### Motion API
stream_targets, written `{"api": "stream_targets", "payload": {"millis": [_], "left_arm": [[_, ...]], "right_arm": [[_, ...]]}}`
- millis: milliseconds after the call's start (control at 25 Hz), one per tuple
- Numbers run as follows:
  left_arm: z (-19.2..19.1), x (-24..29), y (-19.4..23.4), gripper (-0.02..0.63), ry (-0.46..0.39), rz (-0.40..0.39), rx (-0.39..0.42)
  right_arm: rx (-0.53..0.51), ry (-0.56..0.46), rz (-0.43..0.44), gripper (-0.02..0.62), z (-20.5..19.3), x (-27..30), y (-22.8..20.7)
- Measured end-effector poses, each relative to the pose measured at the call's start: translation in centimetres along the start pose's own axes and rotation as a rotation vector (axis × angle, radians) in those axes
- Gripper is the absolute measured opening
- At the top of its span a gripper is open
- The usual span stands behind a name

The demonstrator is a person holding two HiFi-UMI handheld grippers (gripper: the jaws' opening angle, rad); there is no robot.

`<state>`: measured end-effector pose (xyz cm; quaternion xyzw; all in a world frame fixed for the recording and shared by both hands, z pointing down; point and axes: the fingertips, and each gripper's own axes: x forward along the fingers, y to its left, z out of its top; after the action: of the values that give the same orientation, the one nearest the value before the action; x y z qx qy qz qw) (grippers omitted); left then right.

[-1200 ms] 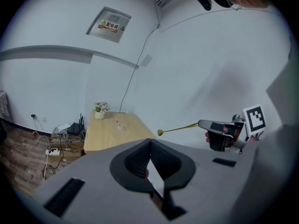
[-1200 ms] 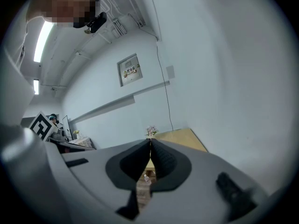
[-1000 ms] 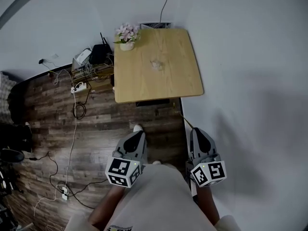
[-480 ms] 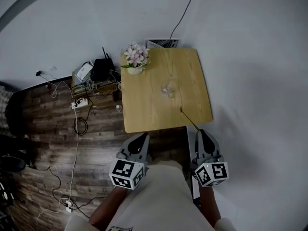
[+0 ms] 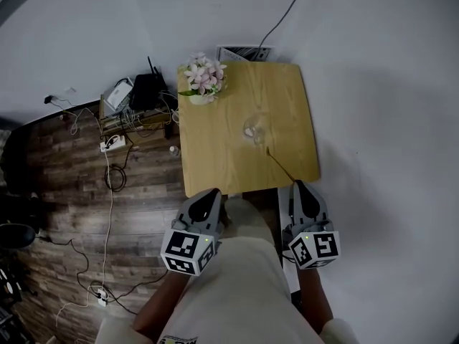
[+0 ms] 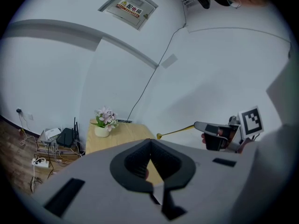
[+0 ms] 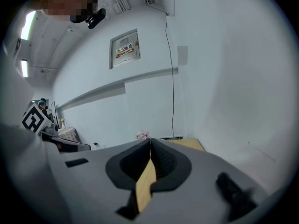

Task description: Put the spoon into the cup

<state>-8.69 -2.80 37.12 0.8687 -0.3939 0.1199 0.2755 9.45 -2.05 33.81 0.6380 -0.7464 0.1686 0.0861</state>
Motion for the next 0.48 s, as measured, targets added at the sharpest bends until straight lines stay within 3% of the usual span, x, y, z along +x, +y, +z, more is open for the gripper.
{"api": "stream_targets", "payload": {"millis": [480], "left_arm": [[1.5,4.9,1.6,0.011,0.027,0.068,0.018]], "right_arm": [[0.000,0.037,0.080,0.032,-0.9,6.3,-3.2]]}}
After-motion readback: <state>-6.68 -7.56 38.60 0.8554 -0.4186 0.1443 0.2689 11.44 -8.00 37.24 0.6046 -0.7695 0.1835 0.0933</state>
